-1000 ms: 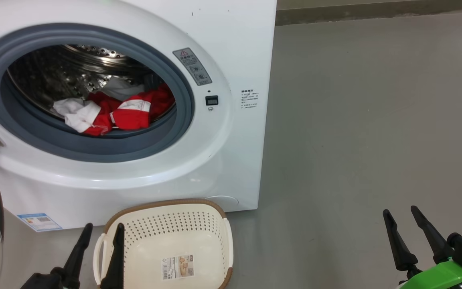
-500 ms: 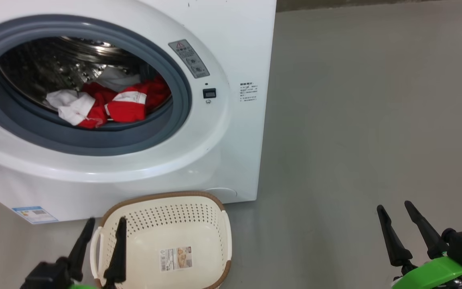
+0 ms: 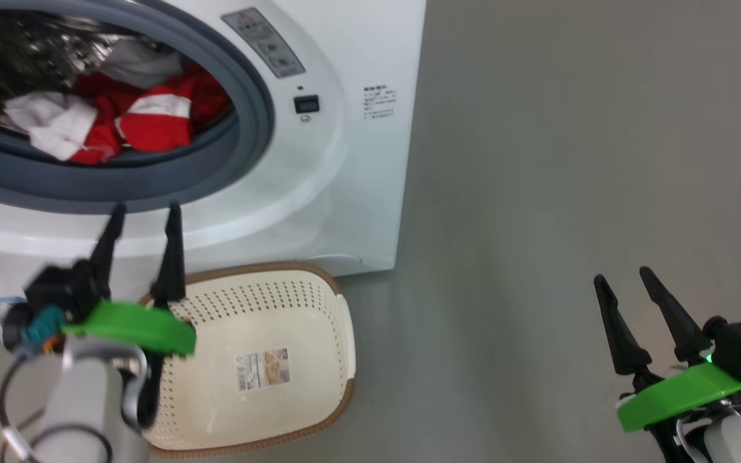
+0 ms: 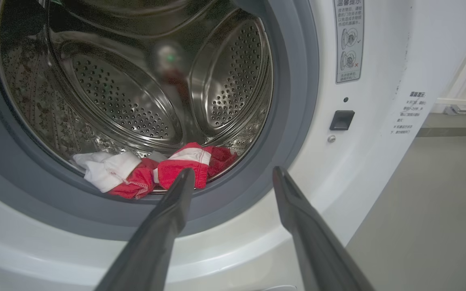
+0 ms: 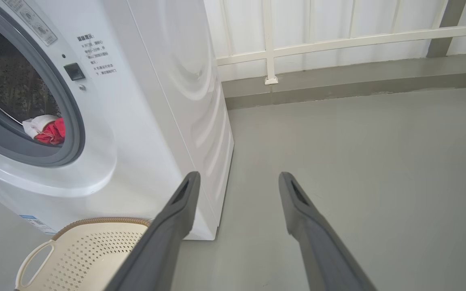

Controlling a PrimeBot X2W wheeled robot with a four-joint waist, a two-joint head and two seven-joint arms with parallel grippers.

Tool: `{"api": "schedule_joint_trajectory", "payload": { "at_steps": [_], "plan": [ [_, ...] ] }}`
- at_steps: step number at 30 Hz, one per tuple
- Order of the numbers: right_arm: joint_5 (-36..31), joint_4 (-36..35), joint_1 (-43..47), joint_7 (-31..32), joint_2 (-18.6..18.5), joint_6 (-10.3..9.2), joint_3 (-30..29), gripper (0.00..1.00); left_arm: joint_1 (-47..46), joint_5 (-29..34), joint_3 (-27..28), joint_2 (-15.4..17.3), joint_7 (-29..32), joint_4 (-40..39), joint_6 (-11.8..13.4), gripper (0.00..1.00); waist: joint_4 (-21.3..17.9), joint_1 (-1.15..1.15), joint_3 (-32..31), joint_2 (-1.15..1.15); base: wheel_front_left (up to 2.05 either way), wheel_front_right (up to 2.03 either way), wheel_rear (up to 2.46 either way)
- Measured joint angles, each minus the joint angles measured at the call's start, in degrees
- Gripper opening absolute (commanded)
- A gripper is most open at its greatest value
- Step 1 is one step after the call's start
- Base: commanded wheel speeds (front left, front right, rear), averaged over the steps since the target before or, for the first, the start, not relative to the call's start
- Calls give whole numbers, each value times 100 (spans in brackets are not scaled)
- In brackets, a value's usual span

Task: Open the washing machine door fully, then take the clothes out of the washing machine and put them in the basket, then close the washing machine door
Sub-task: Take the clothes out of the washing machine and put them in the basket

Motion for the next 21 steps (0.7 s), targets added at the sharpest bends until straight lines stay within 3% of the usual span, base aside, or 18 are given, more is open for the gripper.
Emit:
{"api": "schedule_joint_trajectory", "payload": {
  "at_steps": [21],
  "plan": [
    [41, -124, -761, -16, 253, 0, 201, 100, -2868, 430, 546, 815, -1, 1971, 2, 100, -765, 0, 1323, 0, 0, 0, 0]
  ]
}}
